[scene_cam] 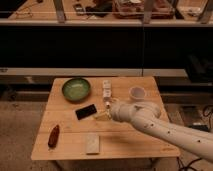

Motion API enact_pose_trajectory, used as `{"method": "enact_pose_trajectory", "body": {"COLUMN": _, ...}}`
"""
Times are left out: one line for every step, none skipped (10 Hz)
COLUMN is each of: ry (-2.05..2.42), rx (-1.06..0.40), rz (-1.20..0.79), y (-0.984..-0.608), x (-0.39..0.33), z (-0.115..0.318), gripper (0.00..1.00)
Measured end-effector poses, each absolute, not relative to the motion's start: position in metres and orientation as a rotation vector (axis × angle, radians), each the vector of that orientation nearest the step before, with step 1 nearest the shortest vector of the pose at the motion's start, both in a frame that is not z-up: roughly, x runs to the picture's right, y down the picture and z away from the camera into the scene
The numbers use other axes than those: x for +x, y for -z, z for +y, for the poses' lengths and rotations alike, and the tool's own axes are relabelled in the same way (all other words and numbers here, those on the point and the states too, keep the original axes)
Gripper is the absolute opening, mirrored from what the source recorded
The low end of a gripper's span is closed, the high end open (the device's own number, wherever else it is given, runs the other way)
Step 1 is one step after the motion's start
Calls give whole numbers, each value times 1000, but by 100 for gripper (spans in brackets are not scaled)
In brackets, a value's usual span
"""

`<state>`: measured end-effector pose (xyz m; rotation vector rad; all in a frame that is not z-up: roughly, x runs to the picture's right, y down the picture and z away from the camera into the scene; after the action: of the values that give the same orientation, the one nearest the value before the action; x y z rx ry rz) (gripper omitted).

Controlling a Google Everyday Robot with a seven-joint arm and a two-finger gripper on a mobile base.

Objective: Place the eraser in the ceramic cup

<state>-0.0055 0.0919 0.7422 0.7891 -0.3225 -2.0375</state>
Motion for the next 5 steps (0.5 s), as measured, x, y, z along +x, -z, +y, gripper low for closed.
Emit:
{"method": "enact_pose_trajectory", "body": {"ry": 2055, "rx": 806, "rz": -314, "y": -742, "x": -8, "z": 93, "gripper": 80}}
{"method": "enact_pose_trajectory", "body": {"ry": 2078, "rx": 824, "rz": -307, "y": -743, "x": -12, "z": 95, "gripper": 80}}
{"method": "enact_pose_trajectory", "body": {"ry": 2108, "rx": 842, "rz": -302, "y": -748, "x": -16, "z": 100, "gripper": 80}}
{"method": "enact_pose_trajectory", "body": {"ry": 2120, "rx": 846, "rz": -303, "y": -752, "x": -17, "z": 104, "gripper": 80}}
{"method": "enact_pose_trajectory", "body": {"ry": 2131, "rx": 845, "rz": -306, "y": -759, "x": -17, "z": 109, "gripper": 80}}
